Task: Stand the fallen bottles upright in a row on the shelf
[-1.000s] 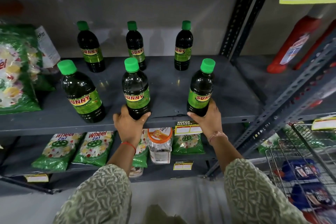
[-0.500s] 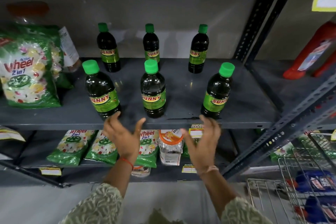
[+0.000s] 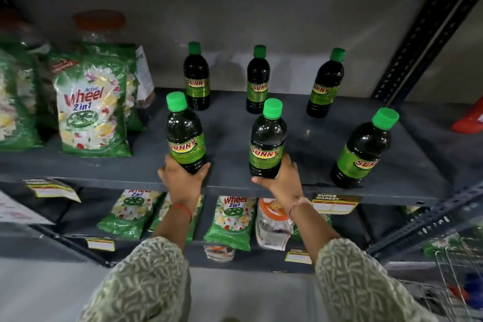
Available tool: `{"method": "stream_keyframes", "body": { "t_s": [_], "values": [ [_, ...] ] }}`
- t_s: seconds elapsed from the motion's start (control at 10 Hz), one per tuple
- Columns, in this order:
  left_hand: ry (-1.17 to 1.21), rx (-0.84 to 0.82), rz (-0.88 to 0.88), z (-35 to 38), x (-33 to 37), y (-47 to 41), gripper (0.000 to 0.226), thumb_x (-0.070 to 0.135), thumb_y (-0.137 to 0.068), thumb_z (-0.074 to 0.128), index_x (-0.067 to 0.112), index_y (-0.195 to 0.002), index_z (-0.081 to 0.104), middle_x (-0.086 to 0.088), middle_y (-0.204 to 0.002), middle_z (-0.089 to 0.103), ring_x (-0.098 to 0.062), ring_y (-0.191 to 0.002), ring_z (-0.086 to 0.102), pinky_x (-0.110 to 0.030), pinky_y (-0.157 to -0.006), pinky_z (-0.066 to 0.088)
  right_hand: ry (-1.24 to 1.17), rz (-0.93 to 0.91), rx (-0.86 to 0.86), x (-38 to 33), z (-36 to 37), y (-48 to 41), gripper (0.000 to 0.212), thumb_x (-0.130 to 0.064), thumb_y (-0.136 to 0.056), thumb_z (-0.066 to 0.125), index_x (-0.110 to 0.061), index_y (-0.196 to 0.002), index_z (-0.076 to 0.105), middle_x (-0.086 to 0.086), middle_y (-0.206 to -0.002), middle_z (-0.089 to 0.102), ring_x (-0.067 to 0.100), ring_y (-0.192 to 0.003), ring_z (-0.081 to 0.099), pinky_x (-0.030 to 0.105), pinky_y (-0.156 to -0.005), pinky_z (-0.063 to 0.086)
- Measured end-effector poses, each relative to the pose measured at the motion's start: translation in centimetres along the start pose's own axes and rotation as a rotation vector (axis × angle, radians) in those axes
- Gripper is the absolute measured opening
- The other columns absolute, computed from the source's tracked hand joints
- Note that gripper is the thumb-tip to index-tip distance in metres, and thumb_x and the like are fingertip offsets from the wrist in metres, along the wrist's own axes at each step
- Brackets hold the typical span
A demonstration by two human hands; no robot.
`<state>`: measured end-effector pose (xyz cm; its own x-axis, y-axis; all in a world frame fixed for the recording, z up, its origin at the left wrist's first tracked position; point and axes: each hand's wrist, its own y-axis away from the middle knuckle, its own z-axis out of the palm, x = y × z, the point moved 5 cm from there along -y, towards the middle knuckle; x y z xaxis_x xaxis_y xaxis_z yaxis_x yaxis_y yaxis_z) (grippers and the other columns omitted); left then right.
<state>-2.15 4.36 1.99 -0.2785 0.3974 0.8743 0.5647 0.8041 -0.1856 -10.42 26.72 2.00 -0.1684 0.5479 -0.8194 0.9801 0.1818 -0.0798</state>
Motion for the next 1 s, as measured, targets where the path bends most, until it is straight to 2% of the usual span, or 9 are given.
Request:
{"method": "stream_keyframes", "body": {
  "t_s": [0.3, 0.5, 0.6, 0.9, 1.0],
  "values": [
    [-0.039, -0.088, 0.035, -1.5, -1.4, -1.4, 0.073, 0.024, -0.06, 0.084, -0.003, -0.113, 0.042, -0.025, -0.116, 0.055, -0.039, -0.114, 0.039, -0.045, -0.09, 0.041, 0.044, -0.018, -0.009, -0.2, 0.3, 0.4, 0.068, -0.03, -0.058, 0.083, -0.005, -0.11, 0.047, 0.013, -0.112, 0.057, 0.027, -0.112, 0.044, 0.03, -0.087, 0.037],
    [-0.069, -0.162, 0.068, -2.2, -1.5, -1.3, 0.083, 0.019, -0.061, 0.083, -0.001, -0.126, 0.035, -0.022, -0.124, 0.051, -0.04, -0.118, 0.037, -0.047, -0.097, 0.038, 0.07, -0.026, -0.008, -0.5, 0.1, 0.6, 0.07, -0.031, -0.058, 0.083, -0.006, -0.112, 0.047, 0.011, -0.113, 0.058, 0.026, -0.112, 0.045, 0.033, -0.09, 0.039],
    [-0.086, -0.196, 0.063, -2.1, -1.8, -1.3, 0.08, 0.018, -0.063, 0.081, -0.001, -0.126, 0.035, -0.021, -0.126, 0.049, -0.039, -0.119, 0.036, -0.047, -0.099, 0.036, 0.068, -0.017, -0.007, -0.3, 0.2, 0.6, 0.071, -0.032, -0.058, 0.083, -0.007, -0.113, 0.047, 0.011, -0.113, 0.058, 0.026, -0.112, 0.046, 0.03, -0.089, 0.038],
    [-0.082, -0.24, 0.035, -2.4, -1.7, -1.3, 0.08, 0.019, -0.064, 0.08, 0.0, -0.127, 0.034, -0.022, -0.126, 0.049, -0.038, -0.12, 0.035, -0.048, -0.099, 0.037, 0.094, 0.001, -0.009, -0.6, 0.1, 0.7, 0.072, -0.035, -0.057, 0.083, -0.005, -0.112, 0.047, 0.012, -0.111, 0.059, 0.027, -0.11, 0.047, 0.034, -0.09, 0.041],
    [-0.057, -0.232, 0.045, -2.7, -2.1, -0.8, 0.098, 0.027, -0.059, 0.083, 0.004, -0.136, 0.026, -0.02, -0.135, 0.044, -0.038, -0.124, 0.033, -0.052, -0.105, 0.033, 0.004, -0.022, 0.01, -0.6, 0.1, 1.9, 0.087, -0.037, -0.054, 0.084, -0.01, -0.124, 0.041, 0.01, -0.123, 0.052, 0.022, -0.116, 0.04, 0.037, -0.098, 0.039]
  ]
}}
